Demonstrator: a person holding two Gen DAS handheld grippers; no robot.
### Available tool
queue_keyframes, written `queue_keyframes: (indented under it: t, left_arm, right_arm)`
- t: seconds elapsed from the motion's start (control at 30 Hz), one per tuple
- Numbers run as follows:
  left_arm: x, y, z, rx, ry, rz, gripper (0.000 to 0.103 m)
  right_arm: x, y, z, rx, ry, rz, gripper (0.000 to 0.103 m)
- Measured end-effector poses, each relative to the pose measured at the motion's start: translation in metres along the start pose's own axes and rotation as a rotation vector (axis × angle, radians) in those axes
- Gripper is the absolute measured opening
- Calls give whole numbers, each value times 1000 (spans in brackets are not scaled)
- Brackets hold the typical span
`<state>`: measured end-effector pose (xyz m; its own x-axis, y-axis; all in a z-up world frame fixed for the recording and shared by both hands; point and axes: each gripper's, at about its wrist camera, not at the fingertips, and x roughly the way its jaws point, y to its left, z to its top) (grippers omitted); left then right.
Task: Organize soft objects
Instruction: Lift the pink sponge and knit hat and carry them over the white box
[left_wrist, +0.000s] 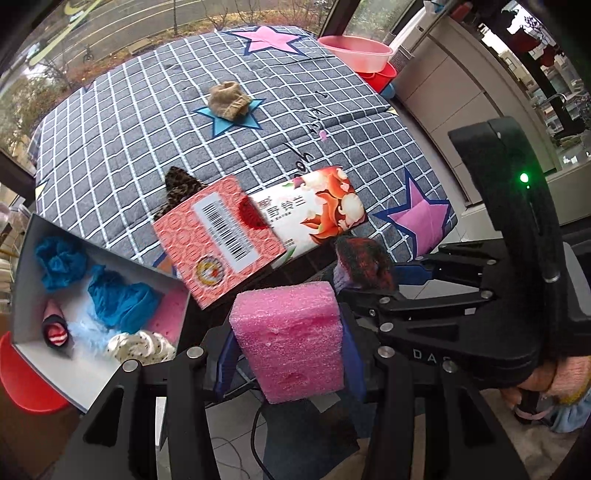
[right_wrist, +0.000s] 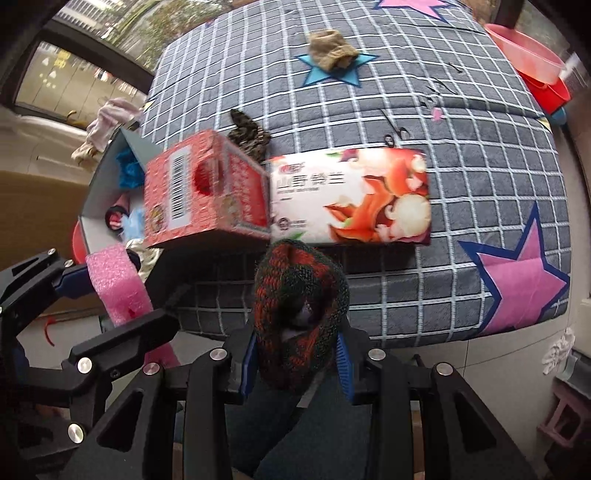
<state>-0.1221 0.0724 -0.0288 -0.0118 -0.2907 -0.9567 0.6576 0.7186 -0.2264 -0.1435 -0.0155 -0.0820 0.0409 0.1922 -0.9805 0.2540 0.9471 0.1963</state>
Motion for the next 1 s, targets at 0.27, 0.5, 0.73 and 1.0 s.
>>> queue_keyframes:
  t: [0.27,0.5,0.73,1.0]
  left_arm:
    - [-22,53,-29,-160,-48,24,52]
    - [-44,105,-51,-335,-121,78,52]
    - [-59,157,-71,-489,-177,153,52]
    - [-63,194,-90,-604,-189,200,52]
  right_arm:
    - [7,49,4,-145,20,29,37]
    - [11,90,10,-256,27,53,37]
    - [10,130,18,-348,25,82,37]
    - [12,174,30,-429,11,87,37]
